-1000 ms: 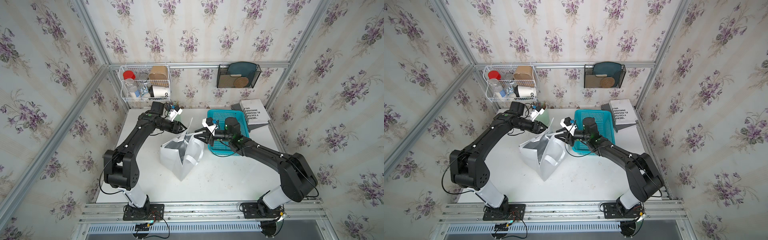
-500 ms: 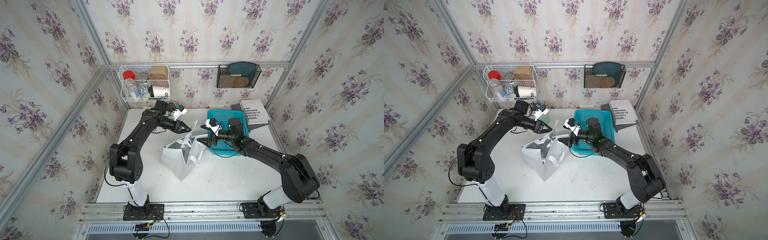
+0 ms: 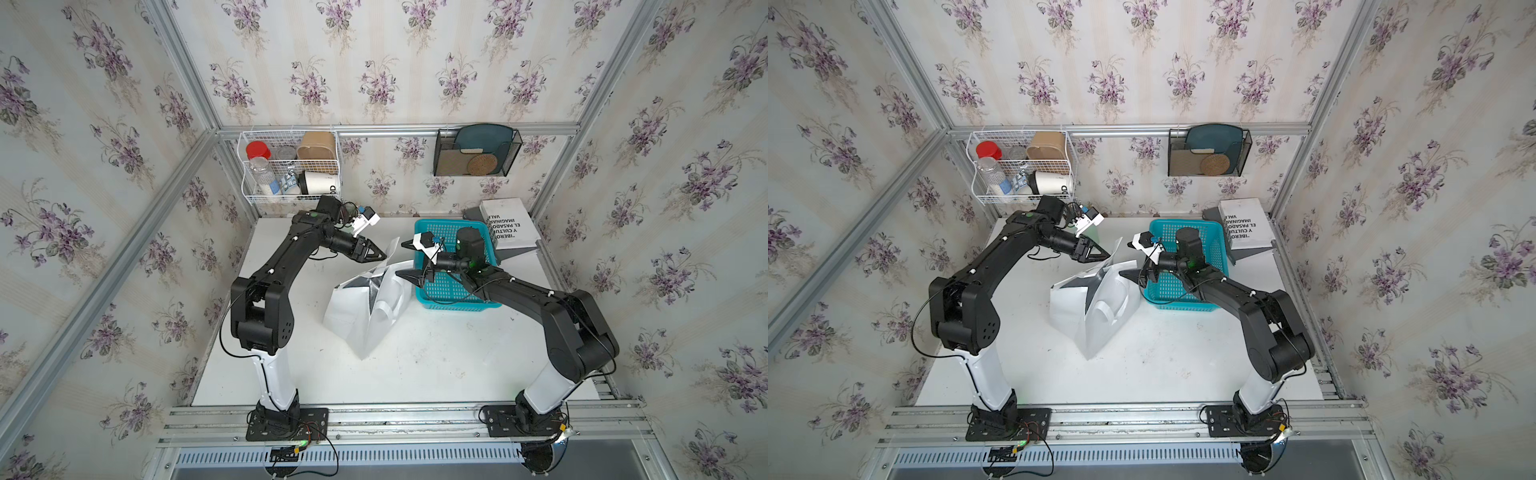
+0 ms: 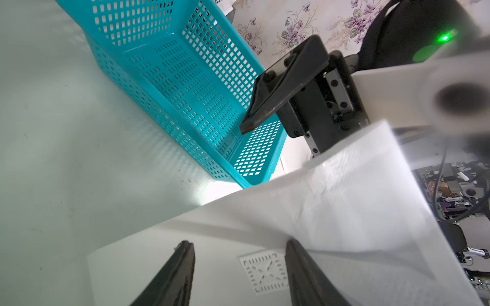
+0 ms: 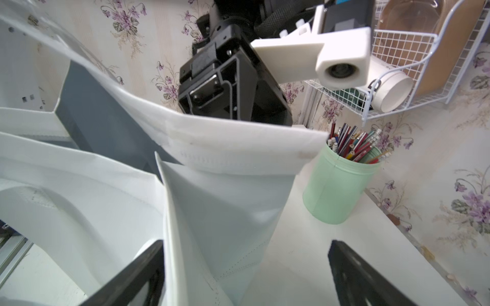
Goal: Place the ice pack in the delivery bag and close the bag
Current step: Close the delivery bag at the center of the board.
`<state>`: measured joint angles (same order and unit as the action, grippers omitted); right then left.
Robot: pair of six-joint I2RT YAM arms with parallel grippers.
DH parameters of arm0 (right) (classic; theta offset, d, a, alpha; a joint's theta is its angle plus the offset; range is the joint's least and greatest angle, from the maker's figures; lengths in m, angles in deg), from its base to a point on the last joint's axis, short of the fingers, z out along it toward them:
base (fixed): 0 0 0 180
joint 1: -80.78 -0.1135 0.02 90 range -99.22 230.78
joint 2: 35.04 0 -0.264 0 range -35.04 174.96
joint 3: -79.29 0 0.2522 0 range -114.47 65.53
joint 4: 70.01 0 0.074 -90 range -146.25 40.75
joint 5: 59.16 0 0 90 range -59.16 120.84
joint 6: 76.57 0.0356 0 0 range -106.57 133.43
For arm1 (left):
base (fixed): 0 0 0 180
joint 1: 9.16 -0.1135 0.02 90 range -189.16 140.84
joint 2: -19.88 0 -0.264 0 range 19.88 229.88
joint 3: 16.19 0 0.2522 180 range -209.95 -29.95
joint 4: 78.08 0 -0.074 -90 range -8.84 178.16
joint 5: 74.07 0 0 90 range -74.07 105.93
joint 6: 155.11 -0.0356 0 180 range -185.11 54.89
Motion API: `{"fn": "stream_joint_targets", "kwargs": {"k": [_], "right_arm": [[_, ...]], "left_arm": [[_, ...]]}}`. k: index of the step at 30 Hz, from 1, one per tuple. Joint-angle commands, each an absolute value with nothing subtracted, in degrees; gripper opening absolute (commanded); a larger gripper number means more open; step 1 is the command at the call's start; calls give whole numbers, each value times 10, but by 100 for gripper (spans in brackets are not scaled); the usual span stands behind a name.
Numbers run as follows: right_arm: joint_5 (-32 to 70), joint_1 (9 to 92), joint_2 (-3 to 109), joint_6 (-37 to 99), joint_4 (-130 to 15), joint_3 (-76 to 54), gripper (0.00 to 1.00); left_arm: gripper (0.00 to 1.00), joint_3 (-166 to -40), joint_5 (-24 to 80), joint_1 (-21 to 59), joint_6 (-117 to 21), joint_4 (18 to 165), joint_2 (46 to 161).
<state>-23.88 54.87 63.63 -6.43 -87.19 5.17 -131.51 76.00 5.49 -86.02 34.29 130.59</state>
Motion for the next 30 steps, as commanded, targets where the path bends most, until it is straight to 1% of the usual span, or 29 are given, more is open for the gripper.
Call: {"fn": "stream_joint_targets", "kwargs": {"k": [1,9,10,12,14,16,21,25,26,30], "right_arm": [[-290,549,657,-45,-938,30,99],[-319,547,699,3,-989,7,99],[-322,546,703,12,-999,8,98],[-332,540,708,24,-1009,7,93],[-336,530,712,29,-1009,5,86],[-339,524,715,42,-1011,5,75],[-340,521,713,70,-1038,28,58],[-343,521,710,108,-1073,39,42],[-347,521,710,124,-1092,44,34],[-363,520,714,181,-1151,52,12]], "left_arm": [[59,-1324,793,63,-882,327,1313],[59,-1299,802,73,-920,290,1297],[59,-1297,799,73,-921,287,1295],[59,-1293,796,73,-926,282,1292],[59,-1291,794,73,-926,282,1290],[59,-1293,788,71,-925,280,1291],[59,-1292,785,63,-924,279,1286],[59,-1291,783,60,-922,280,1284],[59,-1291,781,60,-921,281,1285],[59,-1292,776,57,-916,283,1284]]}}
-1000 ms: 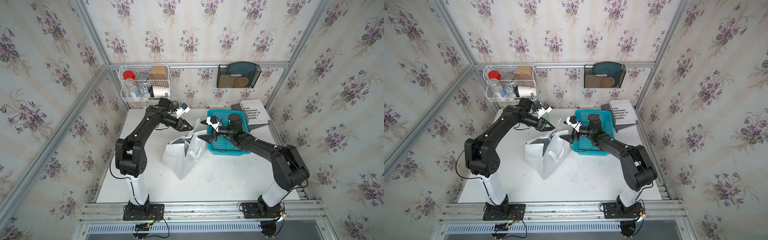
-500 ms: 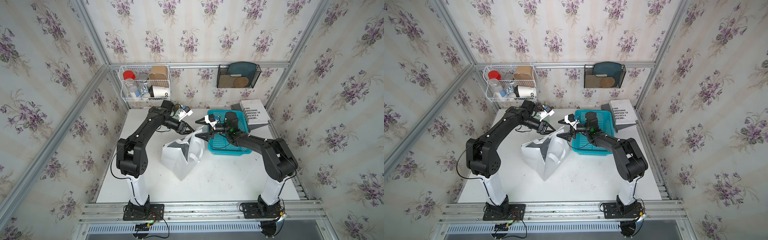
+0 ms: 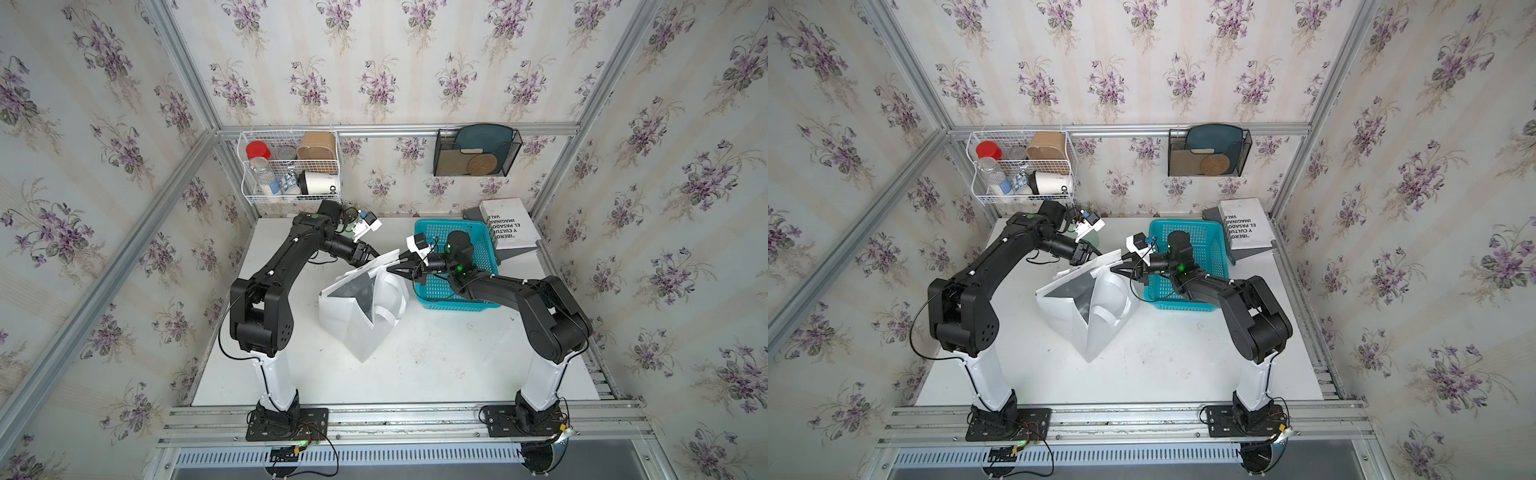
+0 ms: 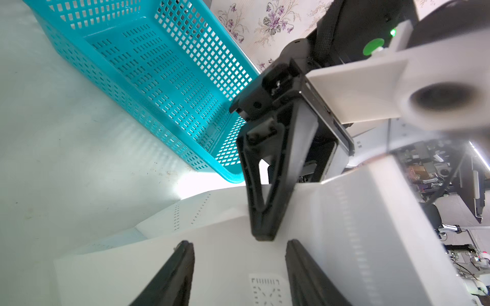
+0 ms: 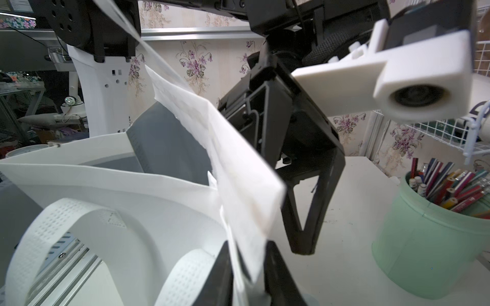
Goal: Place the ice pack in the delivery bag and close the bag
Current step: Close the delivery bag at the center of the board.
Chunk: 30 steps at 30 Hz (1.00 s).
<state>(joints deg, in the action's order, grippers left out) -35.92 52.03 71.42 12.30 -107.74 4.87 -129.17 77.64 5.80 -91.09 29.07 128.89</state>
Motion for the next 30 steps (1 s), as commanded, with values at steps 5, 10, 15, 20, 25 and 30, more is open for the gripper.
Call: {"fn": "stream_joint_targets", "kwargs": {"k": [5,10,15,20,25,30], "right_arm": [[-367,520,710,216,-1191,67,0],[-331,520,679,218,-1181,91,0],[-261,516,608,160,-1064,127,0],[-194,504,568,49,-967,160,0],[-185,504,575,43,-950,151,0],[-183,504,579,54,-975,164,0]], "left_arm": [[59,-1292,771,55,-910,290,1277],[59,-1295,704,48,-879,318,1256],[60,-1294,575,25,-810,424,1191],[65,-1384,610,34,-834,392,1222],[65,-1439,409,71,-830,375,1183],[64,-1342,429,69,-826,482,1007]]}}
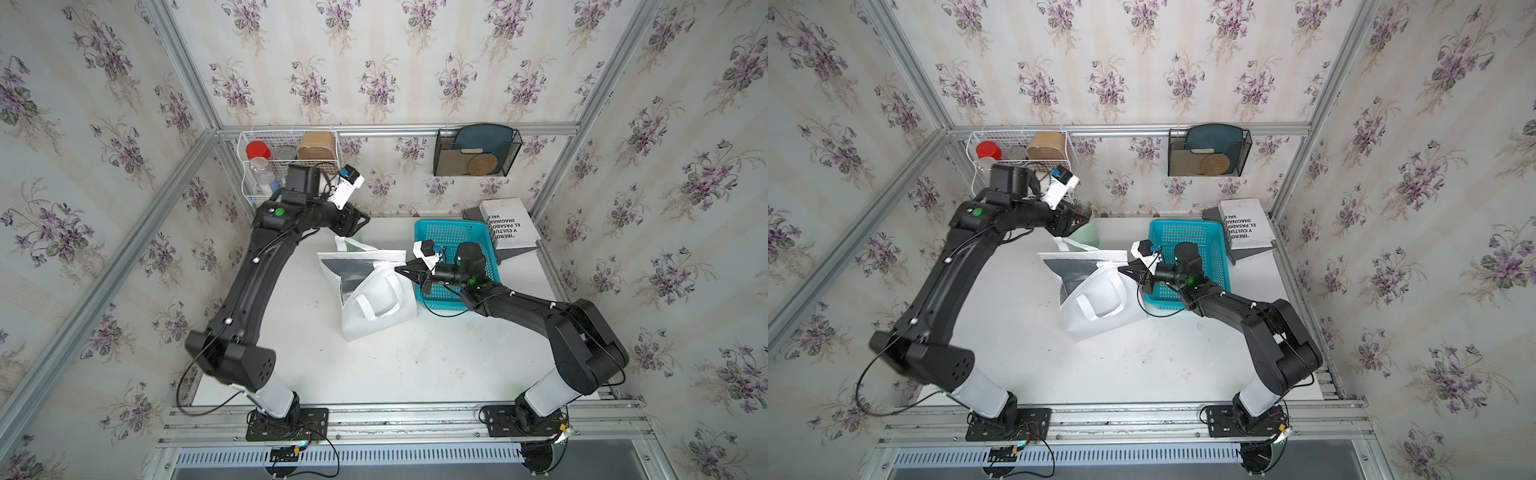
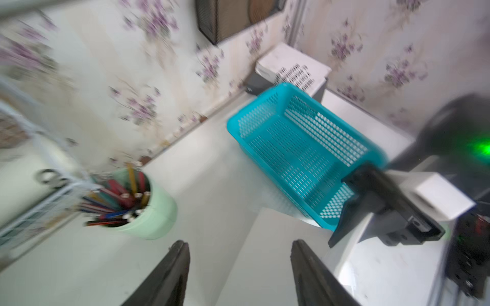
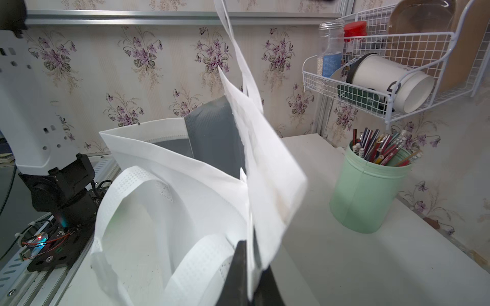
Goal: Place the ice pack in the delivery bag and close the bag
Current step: Close the delivery bag at the center of the board.
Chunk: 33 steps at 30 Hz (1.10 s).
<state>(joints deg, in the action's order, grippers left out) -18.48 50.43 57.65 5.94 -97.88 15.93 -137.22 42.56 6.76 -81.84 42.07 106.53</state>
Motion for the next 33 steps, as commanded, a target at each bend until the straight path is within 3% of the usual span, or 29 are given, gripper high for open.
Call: {"fn": "stream_joint_targets", "kwargs": {"k": [1,6,13,15,17,22,23,27,33], "right_arm": [[-185,504,580,52,-976,163,0],[-191,504,589,56,-997,159,0],[-183,504,589,51,-997,159,0],[-179,504,588,52,-996,159,0],[-173,504,588,53,-993,159,0],[-159,506,588,57,-994,166,0],[-157,508,588,61,-998,167,0],[-147,524,589,101,-1034,179,0],[-147,529,589,104,-1041,182,0]], "left_arm": [[63,-1322,465,69,-836,475,981],[40,-1271,560,91,-814,382,945],[36,-1334,557,165,-794,233,1020],[37,-1313,539,165,-766,232,1006],[42,-1205,499,170,-728,330,930],[74,-841,422,168,-728,706,645],[75,-803,417,167,-735,746,615],[74,-805,415,167,-773,656,614],[73,-718,296,176,-810,716,578]]}}
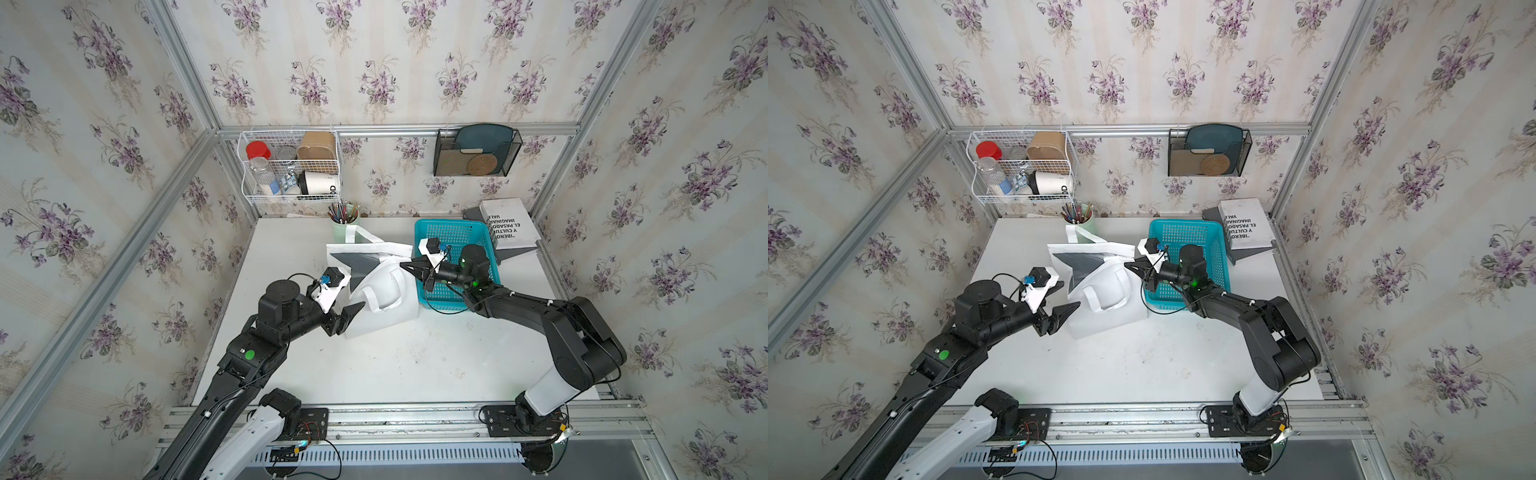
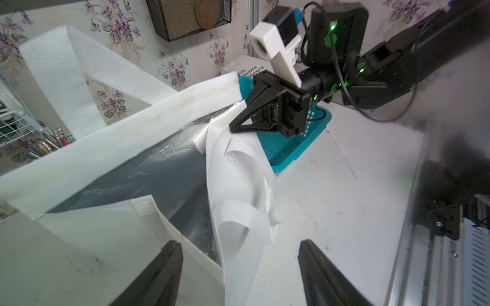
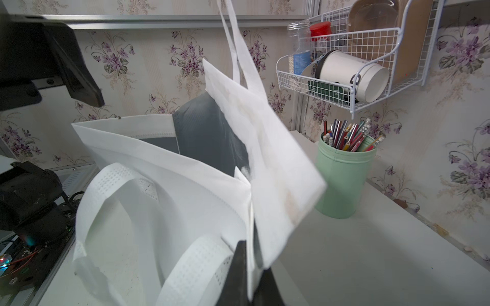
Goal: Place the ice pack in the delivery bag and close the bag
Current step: Close the delivery bag at the center of the board.
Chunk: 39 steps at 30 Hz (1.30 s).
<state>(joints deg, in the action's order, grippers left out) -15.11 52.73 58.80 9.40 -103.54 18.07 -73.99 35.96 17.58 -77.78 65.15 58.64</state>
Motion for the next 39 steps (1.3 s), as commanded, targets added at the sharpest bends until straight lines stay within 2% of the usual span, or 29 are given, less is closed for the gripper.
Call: {"fn": "stream_joint_targets", "kwargs": {"k": [1,4,7,9,11,15,18,19,25,28,31,36,39], "right_arm": [[-149,530,590,105,-1041,182,0],[-151,530,589,106,-1045,182,0],[-156,531,590,106,-1050,185,0],[-160,531,591,109,-1057,187,0],[-164,532,589,112,-1063,188,0],[-176,533,583,112,-1070,196,0],[-184,533,582,115,-1071,201,0],[-187,533,582,115,-1072,202,0],[-224,533,583,114,-1067,200,0],[-234,533,580,108,-1055,199,0],[-226,533,573,90,-1037,201,0],[-223,539,569,87,-1023,199,0],[-225,541,569,91,-1019,195,0]], "left_arm": [[73,-716,298,176,-821,716,586],[68,-723,270,176,-845,701,627],[63,-708,240,168,-836,771,652],[54,-712,260,155,-829,797,677],[39,-727,283,141,-827,795,712],[31,-716,354,87,-807,847,744],[18,-716,435,26,-781,881,776],[17,-721,453,12,-778,886,789],[19,-738,522,-27,-759,941,850],[24,-744,552,-38,-748,974,878],[32,-752,574,-49,-739,992,894],[60,-739,597,-66,-763,993,892],[65,-741,643,-79,-790,969,903]]}}
